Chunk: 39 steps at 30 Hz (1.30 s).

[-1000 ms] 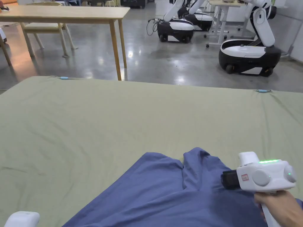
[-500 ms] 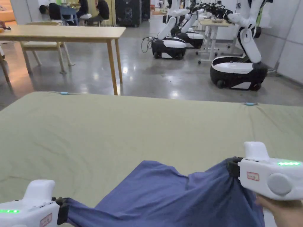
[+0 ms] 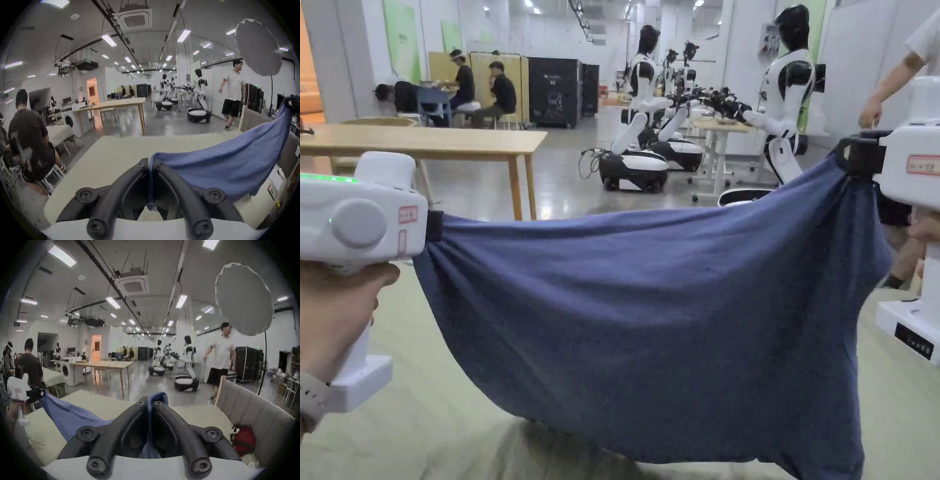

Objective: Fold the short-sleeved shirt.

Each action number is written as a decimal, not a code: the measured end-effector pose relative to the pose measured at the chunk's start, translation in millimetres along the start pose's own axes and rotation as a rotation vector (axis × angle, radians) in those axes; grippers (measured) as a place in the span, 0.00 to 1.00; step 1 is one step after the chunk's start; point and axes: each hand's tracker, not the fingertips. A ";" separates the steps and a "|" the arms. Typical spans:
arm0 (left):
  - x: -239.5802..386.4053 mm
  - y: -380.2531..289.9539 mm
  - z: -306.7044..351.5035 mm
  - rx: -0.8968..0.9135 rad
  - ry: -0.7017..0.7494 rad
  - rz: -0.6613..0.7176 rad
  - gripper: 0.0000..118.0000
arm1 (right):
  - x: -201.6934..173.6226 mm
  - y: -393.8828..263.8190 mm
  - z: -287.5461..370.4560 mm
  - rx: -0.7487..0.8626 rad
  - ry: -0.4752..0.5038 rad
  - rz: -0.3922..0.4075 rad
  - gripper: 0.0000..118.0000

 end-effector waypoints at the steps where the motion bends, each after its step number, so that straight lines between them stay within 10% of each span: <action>1: 2.2 17.3 -3.5 0.017 0.019 -0.013 0.03 | 4.7 11.2 -6.6 0.009 -0.002 -0.012 0.04; 13: 11.6 113.9 -24.6 0.127 0.128 -0.051 0.02 | 20.1 40.3 -54.6 0.063 -0.045 -0.053 0.04; 25: 16.2 -6.8 -13.4 0.023 0.086 0.009 0.02 | 33.5 -77.4 -37.7 -0.004 -0.035 -0.110 0.04; 39: 4.4 -243.2 159.4 -0.245 -0.044 -0.060 0.02 | 12.0 -275.4 181.0 -0.399 0.015 0.039 0.04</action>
